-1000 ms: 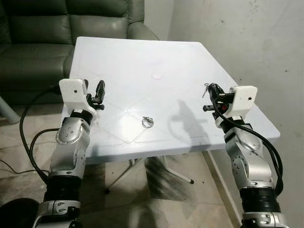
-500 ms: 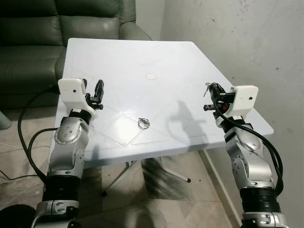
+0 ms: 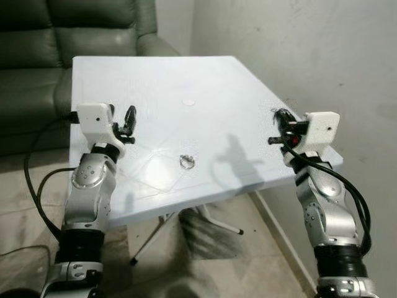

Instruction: Hang keys on a hook

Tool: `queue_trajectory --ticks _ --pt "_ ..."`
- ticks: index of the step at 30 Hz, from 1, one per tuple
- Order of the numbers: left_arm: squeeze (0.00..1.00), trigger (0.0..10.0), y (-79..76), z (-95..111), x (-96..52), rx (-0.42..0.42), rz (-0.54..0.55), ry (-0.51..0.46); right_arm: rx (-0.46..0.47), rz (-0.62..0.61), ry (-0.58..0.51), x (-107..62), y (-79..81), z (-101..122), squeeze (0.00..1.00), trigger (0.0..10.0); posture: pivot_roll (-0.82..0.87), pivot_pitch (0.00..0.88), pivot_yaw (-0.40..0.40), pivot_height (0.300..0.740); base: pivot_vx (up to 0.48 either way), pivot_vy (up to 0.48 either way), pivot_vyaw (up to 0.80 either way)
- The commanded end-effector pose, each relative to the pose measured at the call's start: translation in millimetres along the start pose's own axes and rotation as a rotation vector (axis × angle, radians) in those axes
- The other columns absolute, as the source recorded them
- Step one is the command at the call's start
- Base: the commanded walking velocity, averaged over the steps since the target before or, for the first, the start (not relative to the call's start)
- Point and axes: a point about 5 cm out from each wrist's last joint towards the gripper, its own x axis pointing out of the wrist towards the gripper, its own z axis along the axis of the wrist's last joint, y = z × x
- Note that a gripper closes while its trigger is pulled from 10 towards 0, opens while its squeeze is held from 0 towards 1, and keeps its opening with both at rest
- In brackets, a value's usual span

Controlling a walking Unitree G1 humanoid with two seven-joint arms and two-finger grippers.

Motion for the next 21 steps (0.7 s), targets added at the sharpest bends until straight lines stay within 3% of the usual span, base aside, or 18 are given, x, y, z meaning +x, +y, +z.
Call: queue_trajectory --ticks 1,21 --pt "0.00 10.0 -11.4 2.3 4.0 -0.019 -0.030 -0.002 -0.020 -0.031 -0.009 -0.2 -9.7 5.1 0.00 10.0 -0.03 0.000 -0.075 0.740 0.000 0.000 -0.72" --pt "0.00 10.0 -13.7 1.0 6.0 -0.036 -0.027 0.019 -0.025 -0.036 -0.009 0.2 -11.5 5.8 0.00 10.0 -0.04 0.000 -0.074 0.740 0.000 0.000 -0.72"
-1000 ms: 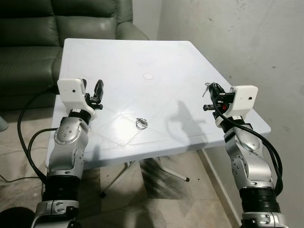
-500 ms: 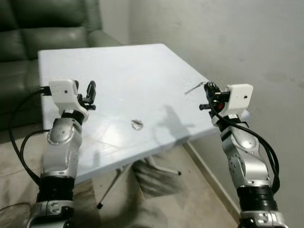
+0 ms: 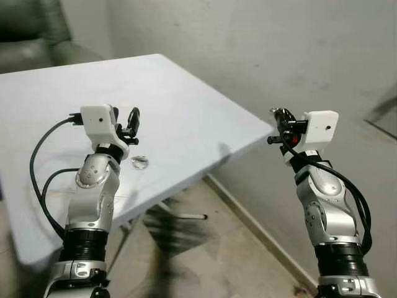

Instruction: Hang keys on a hook

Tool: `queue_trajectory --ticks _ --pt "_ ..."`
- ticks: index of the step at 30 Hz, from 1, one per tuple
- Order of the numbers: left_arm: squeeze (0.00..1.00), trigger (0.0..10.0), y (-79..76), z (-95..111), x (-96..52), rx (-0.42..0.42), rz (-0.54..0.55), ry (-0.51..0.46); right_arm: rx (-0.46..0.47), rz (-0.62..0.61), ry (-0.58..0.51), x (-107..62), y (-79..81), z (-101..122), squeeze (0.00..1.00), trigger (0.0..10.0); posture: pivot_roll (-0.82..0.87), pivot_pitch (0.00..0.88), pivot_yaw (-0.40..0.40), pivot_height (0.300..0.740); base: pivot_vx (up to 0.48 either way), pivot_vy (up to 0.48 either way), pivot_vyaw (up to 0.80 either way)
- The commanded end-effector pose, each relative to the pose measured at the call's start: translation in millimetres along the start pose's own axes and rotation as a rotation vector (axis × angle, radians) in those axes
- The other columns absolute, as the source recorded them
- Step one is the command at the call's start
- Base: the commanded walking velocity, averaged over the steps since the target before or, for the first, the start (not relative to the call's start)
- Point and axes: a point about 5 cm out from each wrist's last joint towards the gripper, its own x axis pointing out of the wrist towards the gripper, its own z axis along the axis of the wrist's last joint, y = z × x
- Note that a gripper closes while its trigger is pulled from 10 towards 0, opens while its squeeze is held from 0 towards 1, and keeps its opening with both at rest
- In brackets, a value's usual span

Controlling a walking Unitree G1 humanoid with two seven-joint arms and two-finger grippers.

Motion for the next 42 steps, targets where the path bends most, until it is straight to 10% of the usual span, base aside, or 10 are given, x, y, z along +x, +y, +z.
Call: queue_trajectory --ticks 1,42 --pt "0.00 10.0 -8.4 1.8 2.1 -0.003 -0.021 -0.003 -0.012 -0.012 -0.010 -0.1 -3.5 3.7 0.00 10.0 -0.04 0.000 -0.073 0.740 0.000 0.000 -0.73" --pt "0.00 10.0 -23.5 -7.1 2.5 -0.021 -0.075 0.051 -0.012 -0.031 -0.013 -2.3 -6.7 4.7 0.00 10.0 -0.05 0.000 -0.074 0.740 0.000 0.000 -0.51"
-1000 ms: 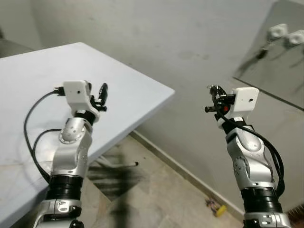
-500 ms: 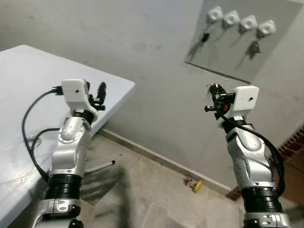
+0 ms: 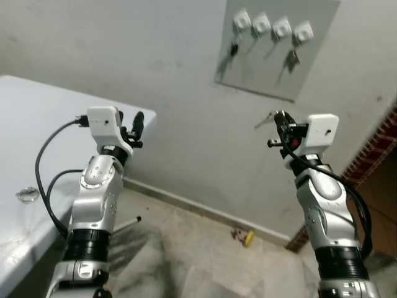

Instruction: Hang keys on a hook

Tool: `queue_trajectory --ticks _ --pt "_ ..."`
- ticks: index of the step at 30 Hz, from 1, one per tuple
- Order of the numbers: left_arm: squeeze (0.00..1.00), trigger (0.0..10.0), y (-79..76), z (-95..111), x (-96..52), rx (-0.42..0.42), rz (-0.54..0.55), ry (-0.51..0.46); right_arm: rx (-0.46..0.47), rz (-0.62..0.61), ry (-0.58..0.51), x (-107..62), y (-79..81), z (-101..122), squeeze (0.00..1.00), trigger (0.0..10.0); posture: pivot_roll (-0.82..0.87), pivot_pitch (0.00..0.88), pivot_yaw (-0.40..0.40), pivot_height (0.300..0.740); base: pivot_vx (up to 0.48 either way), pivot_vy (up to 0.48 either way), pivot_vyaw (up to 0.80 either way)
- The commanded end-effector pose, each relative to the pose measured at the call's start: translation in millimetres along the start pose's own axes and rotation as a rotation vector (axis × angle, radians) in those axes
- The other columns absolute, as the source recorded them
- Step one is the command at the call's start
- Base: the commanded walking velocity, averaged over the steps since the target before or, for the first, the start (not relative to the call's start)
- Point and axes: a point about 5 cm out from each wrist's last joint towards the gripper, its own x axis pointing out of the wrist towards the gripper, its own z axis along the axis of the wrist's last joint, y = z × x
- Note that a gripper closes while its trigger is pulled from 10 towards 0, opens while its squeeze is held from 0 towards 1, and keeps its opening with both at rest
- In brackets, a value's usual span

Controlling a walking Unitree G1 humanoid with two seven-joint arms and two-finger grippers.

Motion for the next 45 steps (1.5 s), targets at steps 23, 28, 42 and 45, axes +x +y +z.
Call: queue_trajectory --ticks 23,28,42,45 --pt "0.00 10.0 -6.7 1.2 3.3 -0.021 -0.037 0.014 -0.008 -0.040 0.024 2.2 -3.2 2.8 0.00 10.0 -0.06 0.000 -0.079 0.740 0.000 0.000 0.00" --pt "0.00 10.0 -6.7 1.4 3.4 -0.023 -0.039 0.014 -0.011 -0.033 0.021 2.3 -2.0 2.9 0.00 10.0 -0.06 0.000 -0.079 0.740 0.209 0.000 0.00" --pt "0.00 10.0 -5.9 2.2 3.1 -0.022 -0.043 0.014 -0.011 -0.025 0.014 3.2 0.3 3.2 0.00 10.0 -0.05 0.000 -0.076 0.740 0.365 0.000 0.00" --pt "0.00 10.0 -5.6 2.2 3.1 -0.021 -0.044 0.014 -0.010 -0.025 0.015 2.8 0.5 2.6 0.00 10.0 -0.05 0.000 -0.076 0.740 0.405 0.000 0.00"
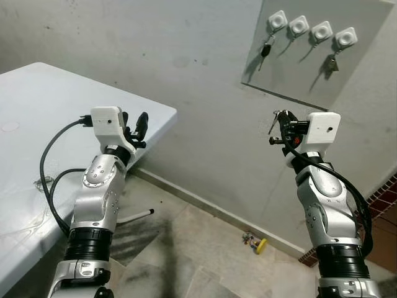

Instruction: Hang keys on a hook

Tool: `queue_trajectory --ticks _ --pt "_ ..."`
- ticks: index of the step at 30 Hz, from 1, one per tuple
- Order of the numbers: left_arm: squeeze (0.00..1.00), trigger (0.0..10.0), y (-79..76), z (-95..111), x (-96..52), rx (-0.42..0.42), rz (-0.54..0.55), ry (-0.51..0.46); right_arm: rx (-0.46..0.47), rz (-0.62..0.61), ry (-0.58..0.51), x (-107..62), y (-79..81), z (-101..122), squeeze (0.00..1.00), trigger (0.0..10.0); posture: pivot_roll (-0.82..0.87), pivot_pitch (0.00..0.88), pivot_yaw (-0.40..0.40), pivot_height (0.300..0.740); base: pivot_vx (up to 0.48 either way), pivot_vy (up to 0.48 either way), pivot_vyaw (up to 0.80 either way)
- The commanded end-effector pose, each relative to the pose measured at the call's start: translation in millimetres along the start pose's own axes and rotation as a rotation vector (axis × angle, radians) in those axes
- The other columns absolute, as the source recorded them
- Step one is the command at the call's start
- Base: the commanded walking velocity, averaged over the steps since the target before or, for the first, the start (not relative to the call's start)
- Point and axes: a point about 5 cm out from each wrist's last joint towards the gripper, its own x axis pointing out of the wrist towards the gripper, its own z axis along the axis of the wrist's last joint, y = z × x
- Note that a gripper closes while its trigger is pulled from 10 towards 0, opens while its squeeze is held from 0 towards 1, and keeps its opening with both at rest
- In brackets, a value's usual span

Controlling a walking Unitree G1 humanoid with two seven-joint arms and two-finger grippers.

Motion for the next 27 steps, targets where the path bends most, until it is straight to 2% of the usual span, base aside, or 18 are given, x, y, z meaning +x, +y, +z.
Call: queue_trajectory --ticks 1,11,15,27 --pt "0.00 10.0 -2.9 3.8 2.5 0.006 -0.017 -0.002 -0.009 0.009 -0.023 2.5 1.6 6.1 0.00 10.0 -0.05 0.000 -0.076 0.740 0.405 0.000 0.00" --pt "0.00 10.0 -2.7 4.4 2.5 0.010 -0.015 -0.002 -0.004 0.032 -0.041 2.2 3.9 7.4 0.00 10.0 -0.05 0.000 -0.076 0.740 0.404 0.000 0.00" --pt "0.00 10.0 -2.8 3.8 2.1 0.011 -0.016 -0.001 0.027 0.029 -0.020 2.1 3.5 4.7 0.00 10.0 -0.05 0.000 -0.076 0.740 0.403 0.000 0.00" --pt "0.00 10.0 -3.7 3.9 2.0 0.012 -0.018 -0.001 0.025 0.029 -0.008 4.0 2.7 4.2 0.00 10.0 -0.05 0.000 -0.076 0.740 0.398 0.000 -0.63"
